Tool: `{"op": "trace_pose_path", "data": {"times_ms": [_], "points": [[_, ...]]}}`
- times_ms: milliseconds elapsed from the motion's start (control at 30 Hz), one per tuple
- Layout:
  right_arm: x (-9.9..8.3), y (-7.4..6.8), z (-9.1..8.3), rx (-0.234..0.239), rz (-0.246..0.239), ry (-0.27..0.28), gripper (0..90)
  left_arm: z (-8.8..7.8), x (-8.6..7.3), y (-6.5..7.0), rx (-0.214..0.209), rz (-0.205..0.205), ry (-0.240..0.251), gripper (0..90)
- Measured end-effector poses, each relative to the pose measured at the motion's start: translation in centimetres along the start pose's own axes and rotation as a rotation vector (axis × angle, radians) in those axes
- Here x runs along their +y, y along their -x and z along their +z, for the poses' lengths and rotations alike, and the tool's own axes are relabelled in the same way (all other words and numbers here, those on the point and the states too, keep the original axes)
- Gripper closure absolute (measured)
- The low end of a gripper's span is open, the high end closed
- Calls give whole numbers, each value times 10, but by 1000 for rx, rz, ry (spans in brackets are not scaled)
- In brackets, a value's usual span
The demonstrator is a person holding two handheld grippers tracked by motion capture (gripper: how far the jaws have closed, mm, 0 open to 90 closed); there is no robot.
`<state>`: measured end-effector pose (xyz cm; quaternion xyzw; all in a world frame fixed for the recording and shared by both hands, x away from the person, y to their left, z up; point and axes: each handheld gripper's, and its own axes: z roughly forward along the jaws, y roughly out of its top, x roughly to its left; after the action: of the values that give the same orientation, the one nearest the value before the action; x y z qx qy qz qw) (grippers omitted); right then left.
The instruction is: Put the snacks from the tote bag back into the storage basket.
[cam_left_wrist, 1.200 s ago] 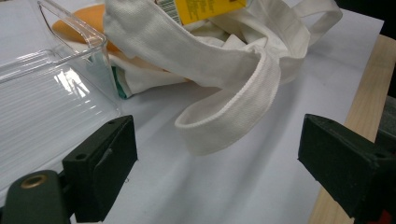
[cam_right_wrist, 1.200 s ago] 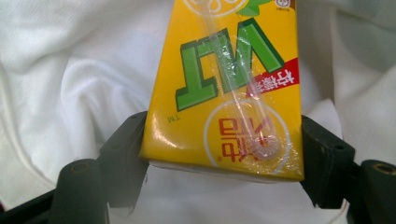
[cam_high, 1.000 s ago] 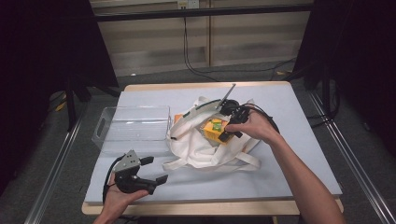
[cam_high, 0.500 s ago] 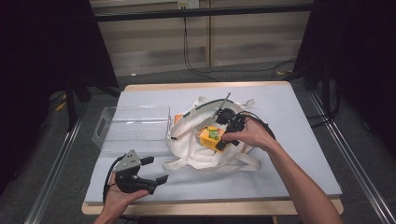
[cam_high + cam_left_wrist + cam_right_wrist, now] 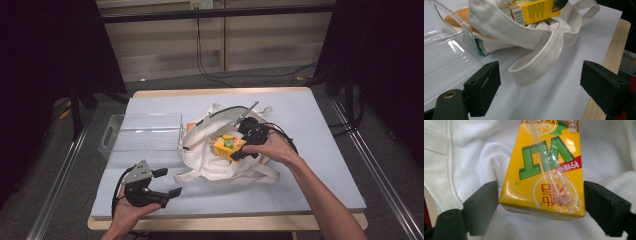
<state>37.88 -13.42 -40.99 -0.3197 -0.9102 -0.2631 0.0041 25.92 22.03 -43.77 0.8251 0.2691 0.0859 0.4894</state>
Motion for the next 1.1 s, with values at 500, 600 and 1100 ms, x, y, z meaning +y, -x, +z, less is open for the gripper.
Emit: {"op": "trace_pose_path", "data": {"times_ms": [500, 600, 1100], "points": [[-47, -5, -35, -43, 31, 312, 177, 9, 22, 16, -8, 56, 25, 262], [-60, -8, -43, -57, 35, 379, 193, 12, 27, 17, -4, 76, 18, 273], [-124, -35, -57, -104, 97, 537, 186, 44, 55, 24, -26, 170, -2, 327]]}}
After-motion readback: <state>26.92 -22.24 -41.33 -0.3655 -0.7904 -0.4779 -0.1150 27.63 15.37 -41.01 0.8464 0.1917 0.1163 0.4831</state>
